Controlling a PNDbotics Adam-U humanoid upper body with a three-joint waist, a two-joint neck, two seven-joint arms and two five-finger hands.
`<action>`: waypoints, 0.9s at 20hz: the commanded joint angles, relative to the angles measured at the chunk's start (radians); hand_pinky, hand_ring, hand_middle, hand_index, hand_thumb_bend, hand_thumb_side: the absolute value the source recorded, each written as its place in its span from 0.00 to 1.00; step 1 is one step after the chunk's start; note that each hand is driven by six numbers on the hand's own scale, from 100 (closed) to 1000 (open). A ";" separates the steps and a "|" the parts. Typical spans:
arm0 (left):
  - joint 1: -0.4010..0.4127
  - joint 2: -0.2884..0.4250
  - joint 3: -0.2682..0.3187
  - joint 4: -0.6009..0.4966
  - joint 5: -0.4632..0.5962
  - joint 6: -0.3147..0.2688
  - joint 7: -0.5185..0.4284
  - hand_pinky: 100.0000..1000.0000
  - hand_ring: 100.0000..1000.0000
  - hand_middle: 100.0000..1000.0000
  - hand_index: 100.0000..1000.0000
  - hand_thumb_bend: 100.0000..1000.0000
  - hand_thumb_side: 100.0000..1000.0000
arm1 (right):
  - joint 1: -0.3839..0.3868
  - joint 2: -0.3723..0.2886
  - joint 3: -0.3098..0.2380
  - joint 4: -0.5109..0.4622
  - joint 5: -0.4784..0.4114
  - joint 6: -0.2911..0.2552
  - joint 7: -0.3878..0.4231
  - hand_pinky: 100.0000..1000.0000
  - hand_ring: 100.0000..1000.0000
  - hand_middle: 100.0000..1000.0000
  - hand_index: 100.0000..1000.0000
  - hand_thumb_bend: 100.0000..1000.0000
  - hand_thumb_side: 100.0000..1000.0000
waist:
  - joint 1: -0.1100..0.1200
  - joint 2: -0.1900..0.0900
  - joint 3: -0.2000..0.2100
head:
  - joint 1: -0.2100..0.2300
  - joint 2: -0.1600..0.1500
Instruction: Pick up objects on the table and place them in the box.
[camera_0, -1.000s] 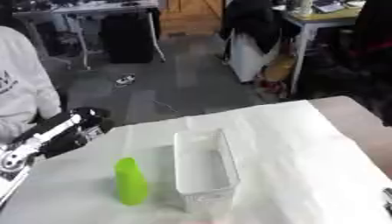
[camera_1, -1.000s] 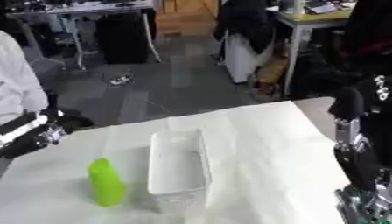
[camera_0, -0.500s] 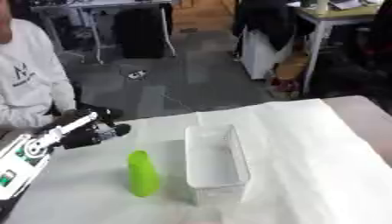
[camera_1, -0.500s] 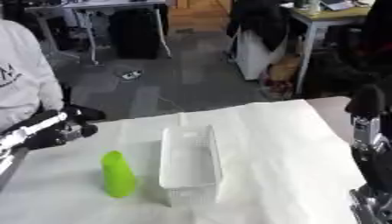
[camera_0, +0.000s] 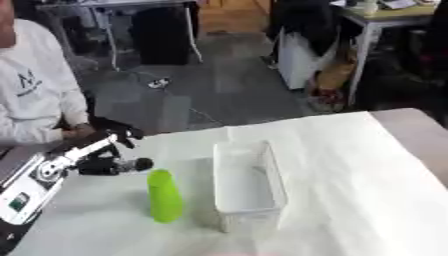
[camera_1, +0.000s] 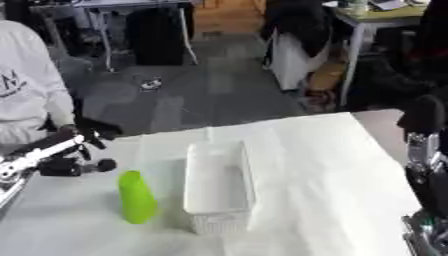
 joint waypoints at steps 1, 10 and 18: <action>-0.026 0.014 0.003 0.001 -0.043 -0.022 0.011 0.63 0.78 0.89 0.97 0.79 0.84 | -0.008 -0.010 -0.001 -0.016 -0.003 0.000 0.004 0.01 0.22 0.22 0.24 0.32 0.43 | -0.001 -0.011 -0.001 | -0.003 0.003; -0.033 0.006 -0.001 0.010 -0.206 -0.078 0.002 0.73 0.82 0.93 0.96 0.80 0.76 | -0.009 -0.009 -0.001 -0.016 -0.004 0.000 0.006 0.01 0.22 0.22 0.24 0.32 0.43 | -0.001 -0.012 -0.006 | -0.003 0.006; -0.037 -0.018 0.008 0.059 -0.157 -0.126 -0.036 0.68 0.81 0.94 0.98 0.77 0.77 | -0.009 -0.008 0.000 -0.016 -0.005 0.000 0.006 0.01 0.22 0.22 0.24 0.32 0.43 | -0.002 -0.012 -0.009 | -0.002 0.007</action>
